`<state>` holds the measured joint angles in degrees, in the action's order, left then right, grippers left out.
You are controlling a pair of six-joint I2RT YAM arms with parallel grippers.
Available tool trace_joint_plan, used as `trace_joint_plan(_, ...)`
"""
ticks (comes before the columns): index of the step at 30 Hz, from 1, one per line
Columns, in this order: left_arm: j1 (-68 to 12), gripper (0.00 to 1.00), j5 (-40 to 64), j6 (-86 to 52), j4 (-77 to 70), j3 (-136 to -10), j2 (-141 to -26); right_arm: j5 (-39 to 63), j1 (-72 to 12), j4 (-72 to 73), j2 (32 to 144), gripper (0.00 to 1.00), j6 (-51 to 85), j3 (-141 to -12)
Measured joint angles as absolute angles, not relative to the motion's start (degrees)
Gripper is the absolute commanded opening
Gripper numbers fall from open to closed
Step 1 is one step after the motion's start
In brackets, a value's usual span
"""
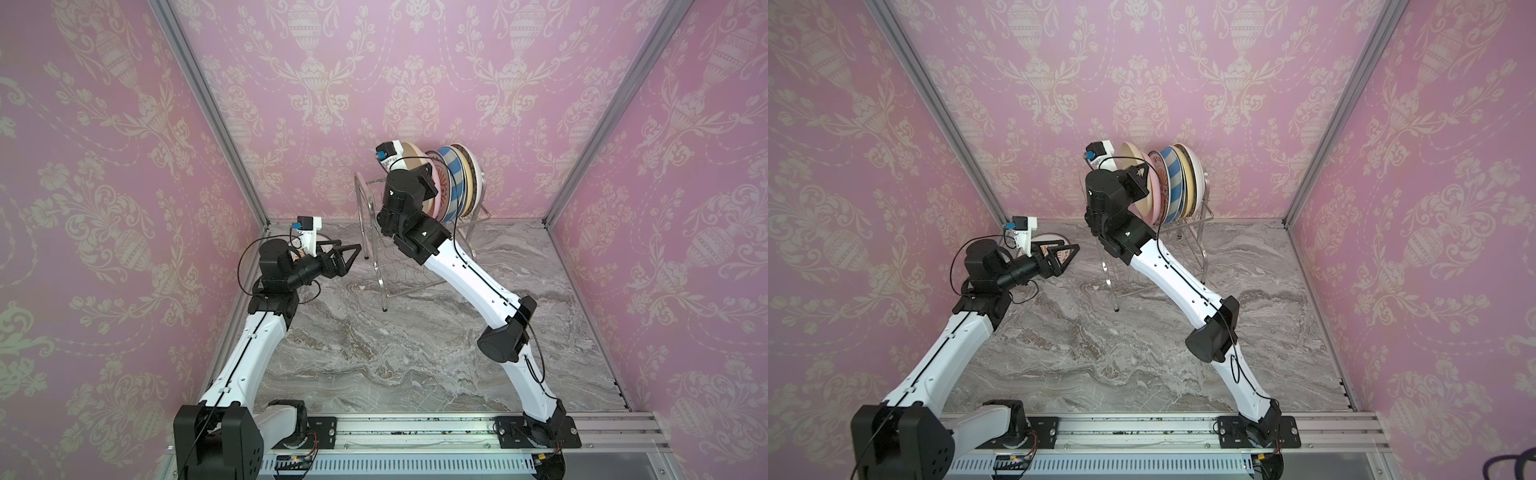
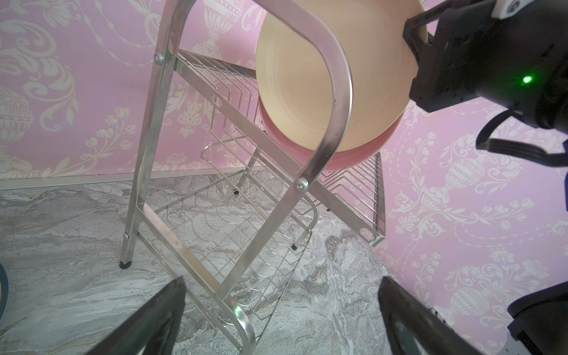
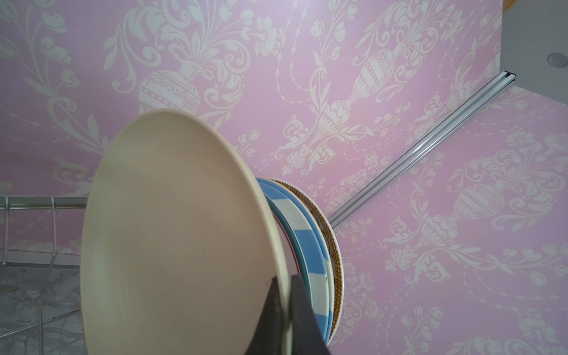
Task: Load plates into a dish rack
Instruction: Place the plate on the dish rack.
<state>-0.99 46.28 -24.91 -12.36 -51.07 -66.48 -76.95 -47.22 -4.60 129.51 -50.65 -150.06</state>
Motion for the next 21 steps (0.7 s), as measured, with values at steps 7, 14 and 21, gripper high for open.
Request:
trace_joint_plan(7, -0.99, 0.99, 46.28, -24.88, -12.34, -51.07, -66.48, -76.88, -47.27, -8.27, 129.51, 0.00, -46.65, -150.06)
trace_joint_plan(14, -0.99, 0.99, 46.28, -24.88, -12.34, -51.07, -66.48, -76.64, -47.29, -10.79, 129.51, 0.00, -42.76, -150.26)
trace_joint_plan(21, -0.99, 0.99, 46.28, -24.88, -12.34, -51.07, -66.48, -76.34, -47.29, -14.11, 129.34, 0.00, -38.44, -150.85)
